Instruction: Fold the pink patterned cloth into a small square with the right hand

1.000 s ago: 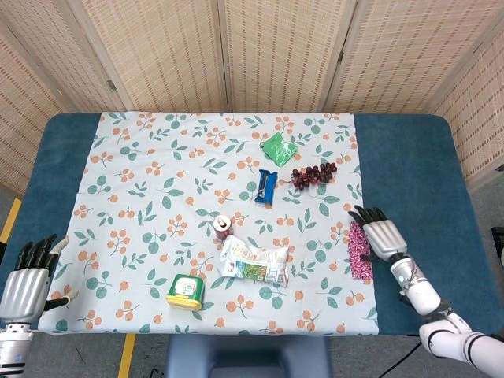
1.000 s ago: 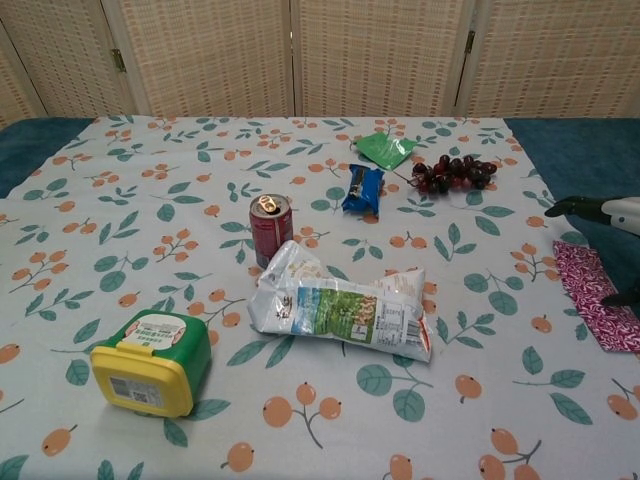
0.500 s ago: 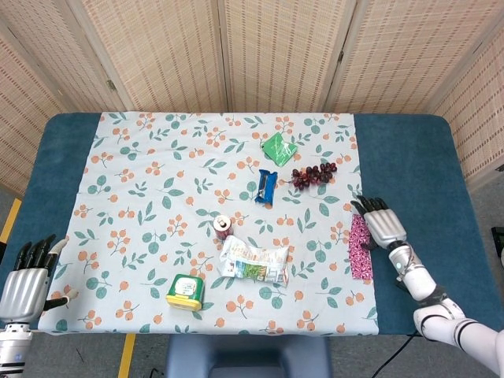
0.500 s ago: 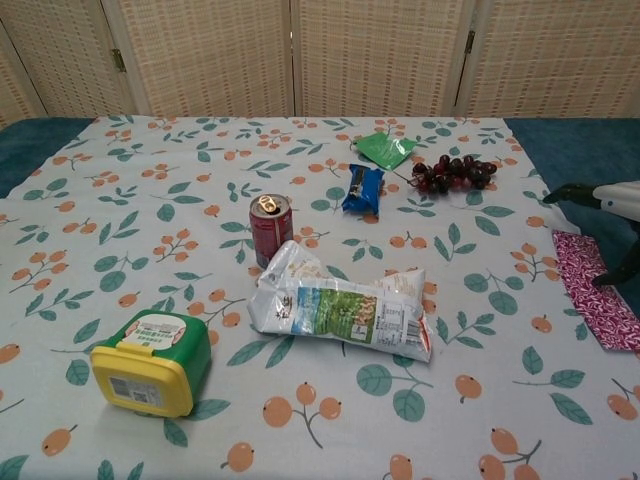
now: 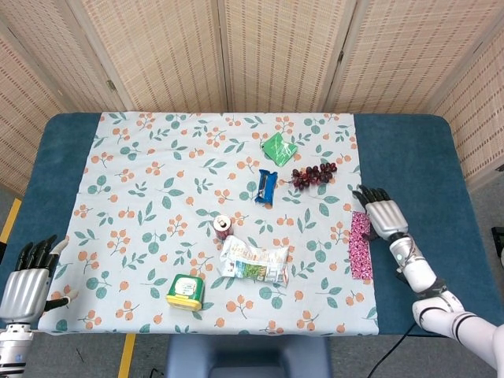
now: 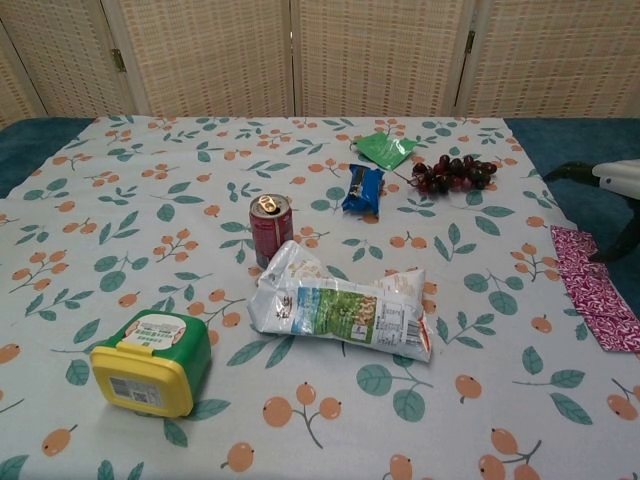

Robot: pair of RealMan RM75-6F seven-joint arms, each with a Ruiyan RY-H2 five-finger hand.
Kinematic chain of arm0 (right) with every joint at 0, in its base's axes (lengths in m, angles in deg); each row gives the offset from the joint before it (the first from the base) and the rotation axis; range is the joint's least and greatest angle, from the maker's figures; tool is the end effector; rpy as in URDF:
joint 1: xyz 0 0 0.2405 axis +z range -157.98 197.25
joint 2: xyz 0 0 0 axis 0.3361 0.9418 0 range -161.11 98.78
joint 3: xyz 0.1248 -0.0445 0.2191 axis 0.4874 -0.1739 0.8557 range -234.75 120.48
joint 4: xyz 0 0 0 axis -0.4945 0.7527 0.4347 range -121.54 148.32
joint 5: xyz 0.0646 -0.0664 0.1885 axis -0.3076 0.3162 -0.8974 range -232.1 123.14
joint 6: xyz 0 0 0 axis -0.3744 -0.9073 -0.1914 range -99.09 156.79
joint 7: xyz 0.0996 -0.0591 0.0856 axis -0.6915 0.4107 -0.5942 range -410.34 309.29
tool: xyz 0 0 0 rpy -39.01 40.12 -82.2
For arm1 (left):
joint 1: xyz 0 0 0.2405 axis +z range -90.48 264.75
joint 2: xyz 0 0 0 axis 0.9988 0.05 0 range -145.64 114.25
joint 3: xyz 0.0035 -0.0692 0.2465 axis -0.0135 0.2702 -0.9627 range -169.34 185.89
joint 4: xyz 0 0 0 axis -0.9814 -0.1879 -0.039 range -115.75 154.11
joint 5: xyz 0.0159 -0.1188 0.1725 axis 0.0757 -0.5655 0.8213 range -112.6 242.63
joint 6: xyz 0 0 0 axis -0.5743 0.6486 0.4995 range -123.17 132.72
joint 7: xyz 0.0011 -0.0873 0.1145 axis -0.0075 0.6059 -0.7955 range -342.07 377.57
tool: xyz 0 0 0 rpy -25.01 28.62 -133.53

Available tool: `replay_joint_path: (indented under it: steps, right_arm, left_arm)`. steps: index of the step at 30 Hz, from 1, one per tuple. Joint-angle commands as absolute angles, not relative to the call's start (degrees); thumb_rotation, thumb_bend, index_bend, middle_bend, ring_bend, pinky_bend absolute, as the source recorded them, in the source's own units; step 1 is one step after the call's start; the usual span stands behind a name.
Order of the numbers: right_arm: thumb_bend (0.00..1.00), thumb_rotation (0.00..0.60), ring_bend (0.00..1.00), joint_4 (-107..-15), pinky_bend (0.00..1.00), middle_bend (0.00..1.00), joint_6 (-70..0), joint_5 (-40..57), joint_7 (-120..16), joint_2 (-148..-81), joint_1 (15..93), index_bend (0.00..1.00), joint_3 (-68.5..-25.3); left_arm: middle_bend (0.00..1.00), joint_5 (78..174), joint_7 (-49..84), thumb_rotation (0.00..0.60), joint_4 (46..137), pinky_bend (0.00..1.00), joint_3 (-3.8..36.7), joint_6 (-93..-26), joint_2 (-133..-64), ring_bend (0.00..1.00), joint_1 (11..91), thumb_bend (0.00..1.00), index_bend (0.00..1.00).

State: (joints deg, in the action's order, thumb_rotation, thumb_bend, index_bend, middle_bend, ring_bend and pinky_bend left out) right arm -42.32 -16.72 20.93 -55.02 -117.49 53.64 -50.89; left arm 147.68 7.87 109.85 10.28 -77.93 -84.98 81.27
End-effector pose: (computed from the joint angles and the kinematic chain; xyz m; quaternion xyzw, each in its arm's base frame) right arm -0.3167 -0.3646 0.0400 0.7125 -0.4172 0.2546 0.5035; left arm -0.3160 0.1829 0.1276 -0.6150 -0.3789 -0.3336 0.6058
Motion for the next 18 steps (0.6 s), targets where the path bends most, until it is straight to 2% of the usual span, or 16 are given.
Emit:
replay_joint_path:
  steps: [1,4,7,9,11,12,15,18]
  right_arm:
    - [0.19,0.6,0.0,-49.59,0.0,0.0,-20.23,22.23,-57.27,-113.05,50.86,0.0,-51.91]
    - [0.19,0.6,0.0,-57.2,0.0,0.01,-22.74,23.24,-59.29,-108.27,48.39,0.04,-53.1]
    - [0.19,0.583,0.0,-62.14,0.0,0.05,-25.43,23.56,-59.85,-105.36,46.22,0.15,-53.82]
    - [0.19,0.502,0.0,-64.95,0.0,0.06,-27.02,23.27,-60.02,-104.0,44.63,0.23,-54.32]
    - [0.19,0.367,0.0,-67.02,0.0,0.07,-27.25,22.8,-61.35,-102.97,43.53,0.29,-54.84]
    - [0.19,0.318,0.0,-67.57,0.0,0.07,-27.1,22.72,-62.14,-102.67,43.22,0.32,-55.07]
    - [0.19,0.232,0.0,-68.26,0.0,0.08,-26.39,22.94,-64.66,-102.09,42.52,0.38,-55.85]
    - [0.19,0.209,0.0,-67.18,0.0,0.08,-26.4,23.41,-64.52,-102.55,42.1,0.39,-56.48]
  left_arm:
    - [0.07,147.86,7.88,0.6,109.94,0.0,10.26,-77.99,-84.97,0.1,81.23,0.19,0.16]
    - [0.07,148.37,7.9,0.6,110.17,0.0,10.19,-78.26,-84.95,0.1,81.21,0.19,0.16]
    - [0.07,148.81,7.84,0.6,110.39,0.0,10.08,-78.55,-84.93,0.1,81.26,0.19,0.16]
    - [0.07,149.09,7.83,0.6,110.49,0.0,9.94,-78.76,-84.94,0.1,81.36,0.19,0.17]
    - [0.07,149.32,7.88,0.6,110.55,0.0,9.81,-78.87,-84.97,0.1,81.43,0.19,0.17]
    - [0.07,149.46,7.91,0.6,110.59,0.0,9.75,-78.92,-84.96,0.1,81.45,0.19,0.17]
    - [0.07,149.96,8.05,0.6,110.63,0.0,9.53,-79.18,-84.94,0.1,81.56,0.19,0.17]
    - [0.07,150.37,8.26,0.6,110.56,0.0,9.36,-79.5,-85.01,0.1,81.72,0.19,0.17]
